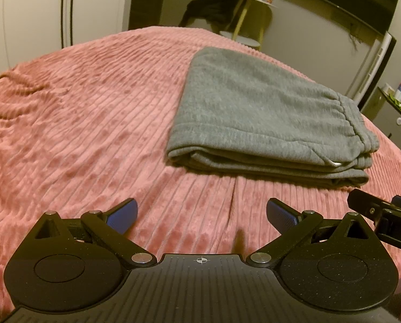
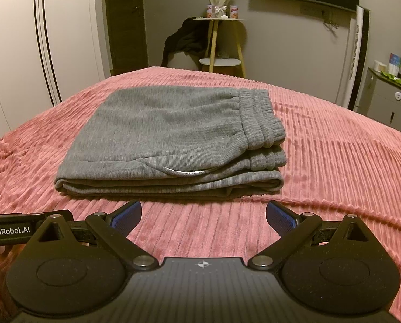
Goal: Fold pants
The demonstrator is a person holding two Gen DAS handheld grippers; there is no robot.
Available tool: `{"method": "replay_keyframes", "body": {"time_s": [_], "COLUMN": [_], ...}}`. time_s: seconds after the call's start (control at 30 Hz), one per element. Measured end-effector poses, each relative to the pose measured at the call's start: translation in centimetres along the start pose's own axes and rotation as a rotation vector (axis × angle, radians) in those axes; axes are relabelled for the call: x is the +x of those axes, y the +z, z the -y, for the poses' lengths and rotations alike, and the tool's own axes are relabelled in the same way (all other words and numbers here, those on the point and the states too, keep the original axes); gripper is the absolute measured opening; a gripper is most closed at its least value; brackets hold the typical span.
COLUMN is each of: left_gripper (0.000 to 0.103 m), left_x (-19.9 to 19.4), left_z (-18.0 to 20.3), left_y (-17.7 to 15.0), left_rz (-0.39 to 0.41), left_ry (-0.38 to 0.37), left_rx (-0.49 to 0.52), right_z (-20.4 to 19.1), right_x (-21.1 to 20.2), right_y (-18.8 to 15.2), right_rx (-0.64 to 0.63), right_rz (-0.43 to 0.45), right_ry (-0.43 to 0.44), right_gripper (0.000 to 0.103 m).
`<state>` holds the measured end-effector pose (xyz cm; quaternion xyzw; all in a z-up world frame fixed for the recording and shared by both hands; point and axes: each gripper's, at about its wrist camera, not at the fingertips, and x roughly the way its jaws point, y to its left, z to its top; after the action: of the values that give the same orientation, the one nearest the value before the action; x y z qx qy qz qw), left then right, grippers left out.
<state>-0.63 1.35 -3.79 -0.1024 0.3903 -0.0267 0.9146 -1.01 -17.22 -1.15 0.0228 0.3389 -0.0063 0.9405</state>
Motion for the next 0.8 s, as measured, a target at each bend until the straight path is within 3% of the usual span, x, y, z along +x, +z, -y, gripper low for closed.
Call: {"method": "replay_keyframes", "body": {"time_s": [0.8], "left_gripper": [0.103], "left_x": [-0.15], "left_z": [-0.02], "left_y": [0.07], "left_rz": [0.014], "left_ry": [0.009], "left_rx": [0.012], "right_z": [-0.14], "right_x": [-0.12], "right_y": [-0.03], "right_rx": [0.004], "right_rz": [0.002], "right_ry": [-0.007], "right_gripper": [0.099]}}
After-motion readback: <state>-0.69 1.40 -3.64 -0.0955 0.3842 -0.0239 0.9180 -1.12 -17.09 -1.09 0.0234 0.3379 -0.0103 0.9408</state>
